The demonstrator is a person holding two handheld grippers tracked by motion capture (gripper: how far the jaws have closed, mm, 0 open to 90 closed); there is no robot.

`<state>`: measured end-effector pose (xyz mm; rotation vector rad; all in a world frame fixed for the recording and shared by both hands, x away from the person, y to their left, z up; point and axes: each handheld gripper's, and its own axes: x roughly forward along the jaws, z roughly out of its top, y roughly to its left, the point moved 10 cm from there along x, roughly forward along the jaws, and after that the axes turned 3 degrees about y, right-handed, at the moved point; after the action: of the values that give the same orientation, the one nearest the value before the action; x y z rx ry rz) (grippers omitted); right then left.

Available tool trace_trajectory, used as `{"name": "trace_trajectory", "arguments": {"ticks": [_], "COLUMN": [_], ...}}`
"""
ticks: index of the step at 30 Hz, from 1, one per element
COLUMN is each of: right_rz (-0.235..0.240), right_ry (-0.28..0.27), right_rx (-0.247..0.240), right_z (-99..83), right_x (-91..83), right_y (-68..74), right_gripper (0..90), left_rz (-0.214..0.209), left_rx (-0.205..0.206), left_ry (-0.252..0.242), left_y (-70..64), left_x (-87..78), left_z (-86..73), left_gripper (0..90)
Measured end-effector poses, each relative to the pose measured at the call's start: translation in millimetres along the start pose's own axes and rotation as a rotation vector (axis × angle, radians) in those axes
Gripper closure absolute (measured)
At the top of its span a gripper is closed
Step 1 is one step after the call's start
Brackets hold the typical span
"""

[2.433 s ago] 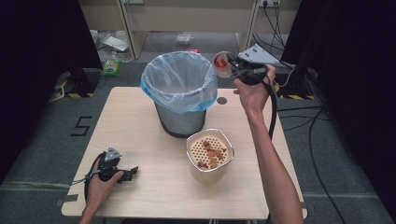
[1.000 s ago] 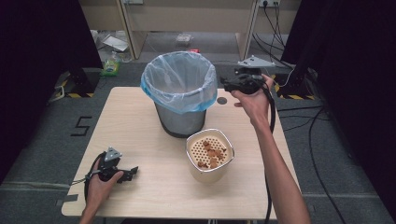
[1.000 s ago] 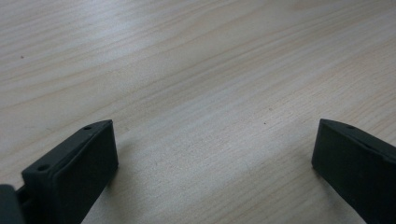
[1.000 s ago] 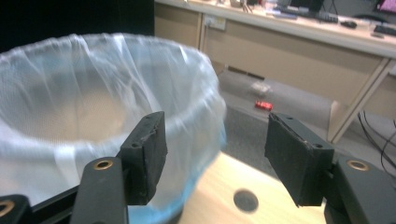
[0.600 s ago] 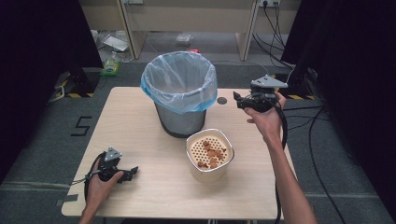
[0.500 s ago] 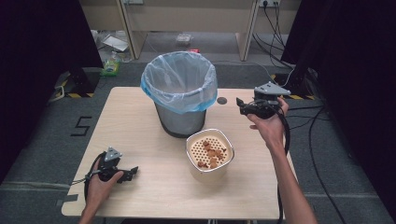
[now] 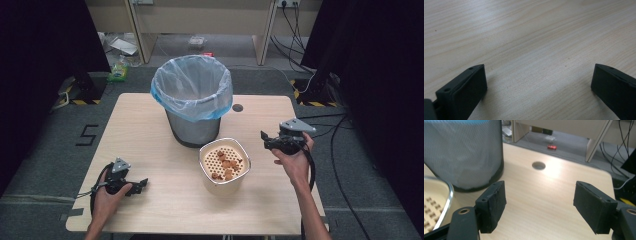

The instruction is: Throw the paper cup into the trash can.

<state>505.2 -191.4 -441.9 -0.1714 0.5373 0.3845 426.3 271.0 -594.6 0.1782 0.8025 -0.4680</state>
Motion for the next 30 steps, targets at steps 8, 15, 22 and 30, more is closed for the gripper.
{"name": "trace_trajectory", "arguments": {"ticks": [8, 15, 22, 30], "right_rz": [-0.012, -0.011, 0.006, 0.034], "right_ry": [0.040, 0.099, 0.156, 0.210], "right_rx": [0.041, 0.045, 0.025, 0.019], "right_z": [-44.4, -82.7, -108.1, -127.3], "right_x": [7.1, 7.9, 7.0, 4.4], "right_y": [0.4, 4.9, 12.6, 25.0], "right_gripper": [26.7, 26.8, 25.6, 24.6], "left_rz": [0.000, 0.000, 0.000, 0.000], "left_rx": [0.000, -0.001, -0.001, -0.001], "left_ry": [0.000, -0.001, -0.001, -0.001], "left_y": [0.0, 0.0, 0.0, -0.1], "left_x": [0.0, 0.1, 0.0, 0.1], "left_z": [0.0, 0.1, 0.0, 0.1], "left_gripper": [0.0, 0.0, 0.0, 0.0]}}
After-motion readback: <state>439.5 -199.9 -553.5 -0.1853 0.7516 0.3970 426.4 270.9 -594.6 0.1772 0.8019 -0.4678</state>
